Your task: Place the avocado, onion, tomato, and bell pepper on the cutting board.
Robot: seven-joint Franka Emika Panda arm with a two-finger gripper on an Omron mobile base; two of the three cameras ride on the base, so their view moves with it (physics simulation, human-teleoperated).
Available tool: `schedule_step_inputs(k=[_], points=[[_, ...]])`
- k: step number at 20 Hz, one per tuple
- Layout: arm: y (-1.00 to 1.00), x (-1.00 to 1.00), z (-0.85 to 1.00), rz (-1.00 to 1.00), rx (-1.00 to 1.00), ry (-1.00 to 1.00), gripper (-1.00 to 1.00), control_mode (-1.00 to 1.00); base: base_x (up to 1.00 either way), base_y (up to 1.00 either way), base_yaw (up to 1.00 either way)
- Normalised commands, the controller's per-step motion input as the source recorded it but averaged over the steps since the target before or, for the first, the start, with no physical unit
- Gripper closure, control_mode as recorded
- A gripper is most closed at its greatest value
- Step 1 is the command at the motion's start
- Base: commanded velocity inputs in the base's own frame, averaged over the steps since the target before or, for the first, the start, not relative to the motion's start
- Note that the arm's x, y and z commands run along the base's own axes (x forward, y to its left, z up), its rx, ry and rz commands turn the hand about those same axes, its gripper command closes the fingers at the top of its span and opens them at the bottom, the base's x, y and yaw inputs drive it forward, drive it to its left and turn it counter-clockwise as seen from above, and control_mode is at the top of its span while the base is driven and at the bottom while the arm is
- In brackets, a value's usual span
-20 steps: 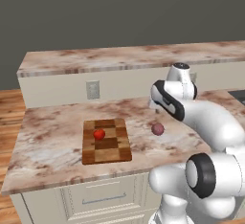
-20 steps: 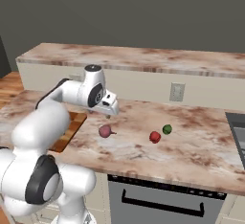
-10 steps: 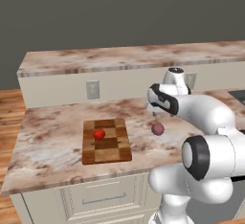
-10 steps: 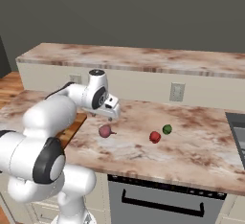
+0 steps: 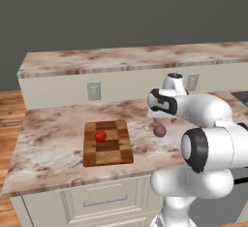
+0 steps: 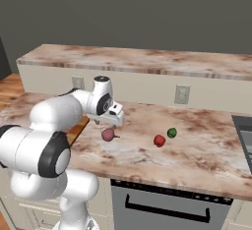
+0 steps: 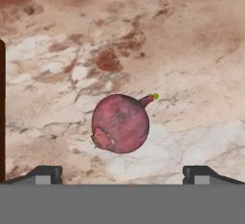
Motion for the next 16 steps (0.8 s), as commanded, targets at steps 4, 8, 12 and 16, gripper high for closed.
schedule_step_inputs(k=[4,8,12,16], points=[[0.0,0.11,-0.3,0.0,0.0,0.06,-1.0,-1.0,0.0,0.0,0.0],[0.0,0.11,-0.25,0.0,0.0,0.04,-1.0,-1.0,0.0,0.0,0.0],[0.0,0.1,-0.21,0.0,0.0,0.02,-1.0,-1.0,0.0,0.0,0.0],[0.0,0.08,-0.18,0.0,0.0,0.01,-1.0,-1.0,0.0,0.0,0.0]])
